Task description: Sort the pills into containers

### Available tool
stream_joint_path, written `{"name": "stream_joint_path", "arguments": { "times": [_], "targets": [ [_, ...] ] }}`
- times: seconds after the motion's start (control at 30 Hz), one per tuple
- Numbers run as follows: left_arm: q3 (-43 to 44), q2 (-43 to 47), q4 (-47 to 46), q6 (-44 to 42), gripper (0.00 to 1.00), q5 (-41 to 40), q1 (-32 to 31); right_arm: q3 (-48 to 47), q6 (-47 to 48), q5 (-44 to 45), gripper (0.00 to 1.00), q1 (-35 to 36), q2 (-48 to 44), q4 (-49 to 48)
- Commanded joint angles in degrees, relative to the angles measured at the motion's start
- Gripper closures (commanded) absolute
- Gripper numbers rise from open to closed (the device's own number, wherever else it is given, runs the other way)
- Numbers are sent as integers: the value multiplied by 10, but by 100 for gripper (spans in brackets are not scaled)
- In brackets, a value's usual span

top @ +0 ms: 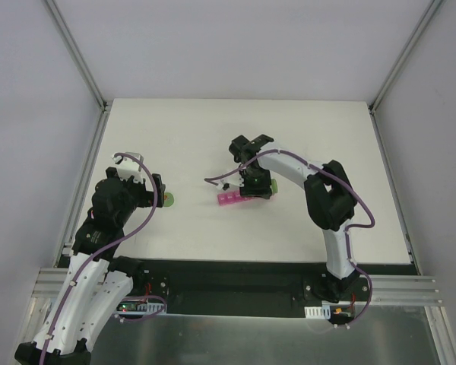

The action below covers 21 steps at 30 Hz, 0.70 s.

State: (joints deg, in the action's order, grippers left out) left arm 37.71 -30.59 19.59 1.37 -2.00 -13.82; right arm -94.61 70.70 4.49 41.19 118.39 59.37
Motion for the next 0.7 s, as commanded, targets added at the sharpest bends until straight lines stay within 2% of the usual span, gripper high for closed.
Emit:
{"name": "stream_joint_path", "arguments": {
  "times": [0.0, 0.67],
  "targets": [
    [-1, 6, -11, -8, 1, -3, 2, -12, -11, -18, 90, -12, -16, 9],
    [-2, 4, -11, -8, 1, -5, 2, 20, -12, -113, 90, -48, -74, -15]
  ]
}}
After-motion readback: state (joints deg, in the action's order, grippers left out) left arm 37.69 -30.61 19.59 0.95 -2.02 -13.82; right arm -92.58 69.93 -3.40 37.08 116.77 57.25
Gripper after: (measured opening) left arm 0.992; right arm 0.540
